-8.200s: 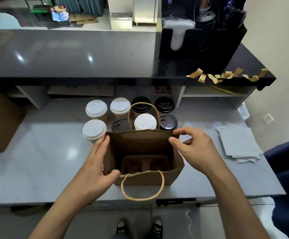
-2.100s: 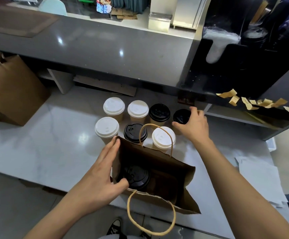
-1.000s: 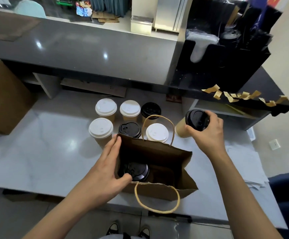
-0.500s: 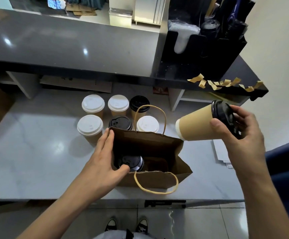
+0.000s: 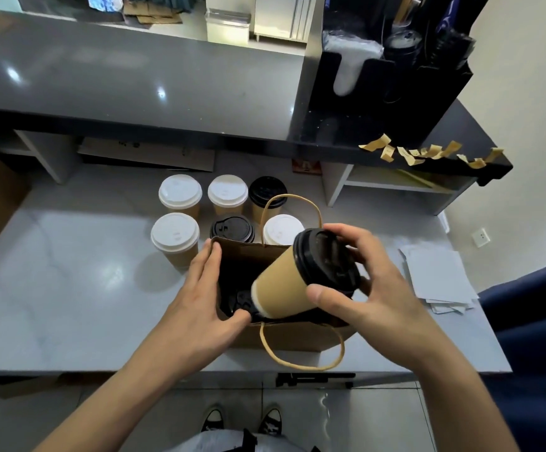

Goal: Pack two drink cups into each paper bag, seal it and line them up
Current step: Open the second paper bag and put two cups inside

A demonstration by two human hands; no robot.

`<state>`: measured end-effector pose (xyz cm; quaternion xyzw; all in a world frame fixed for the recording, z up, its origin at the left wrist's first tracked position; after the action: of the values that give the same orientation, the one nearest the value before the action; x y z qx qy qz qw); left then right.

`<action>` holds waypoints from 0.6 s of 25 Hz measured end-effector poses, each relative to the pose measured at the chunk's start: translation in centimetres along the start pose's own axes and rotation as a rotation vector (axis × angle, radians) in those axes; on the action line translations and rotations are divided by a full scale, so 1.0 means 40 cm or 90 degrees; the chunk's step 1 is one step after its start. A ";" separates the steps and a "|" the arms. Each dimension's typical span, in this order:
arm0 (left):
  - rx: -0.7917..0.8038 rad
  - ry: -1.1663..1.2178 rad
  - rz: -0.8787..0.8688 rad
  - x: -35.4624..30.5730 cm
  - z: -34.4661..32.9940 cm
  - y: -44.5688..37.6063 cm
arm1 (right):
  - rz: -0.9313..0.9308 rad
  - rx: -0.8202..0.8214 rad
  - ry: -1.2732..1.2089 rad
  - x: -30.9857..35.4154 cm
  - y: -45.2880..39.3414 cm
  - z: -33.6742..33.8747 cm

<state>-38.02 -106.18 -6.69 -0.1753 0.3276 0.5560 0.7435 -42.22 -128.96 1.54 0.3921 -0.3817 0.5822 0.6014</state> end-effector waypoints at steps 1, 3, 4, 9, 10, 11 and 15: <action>-0.002 0.001 0.001 0.000 0.000 0.001 | -0.009 0.012 -0.015 -0.004 -0.007 -0.020; -0.005 0.003 0.005 0.002 0.001 0.004 | -0.017 0.017 -0.010 -0.012 -0.023 -0.049; -0.006 0.004 0.006 0.002 0.001 0.005 | -0.018 0.016 0.002 -0.018 -0.029 -0.057; -0.005 0.006 0.007 -0.001 0.001 0.014 | -0.010 0.051 0.141 -0.054 -0.033 -0.045; -0.006 0.006 0.008 -0.001 0.001 0.014 | -0.012 0.052 0.163 -0.061 -0.031 -0.034; -0.008 0.006 0.008 -0.001 0.002 0.015 | -0.017 0.051 0.186 -0.068 -0.029 -0.023; -0.004 0.015 0.003 -0.008 -0.002 0.021 | -0.045 0.090 0.309 -0.100 -0.030 -0.003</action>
<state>-38.87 -106.17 -6.44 -0.1832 0.3352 0.5566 0.7378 -41.15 -130.46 -2.19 0.2949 -0.1704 0.6634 0.6663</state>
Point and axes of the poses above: each hand's wrist, its own y-axis away from the middle knuckle, its own z-axis out of the back of the hand, x = y × z, the point moved 6 cm from there along -y, towards the middle knuckle, and after that the axes turned 4 degrees about -y, right-handed, at the moved point
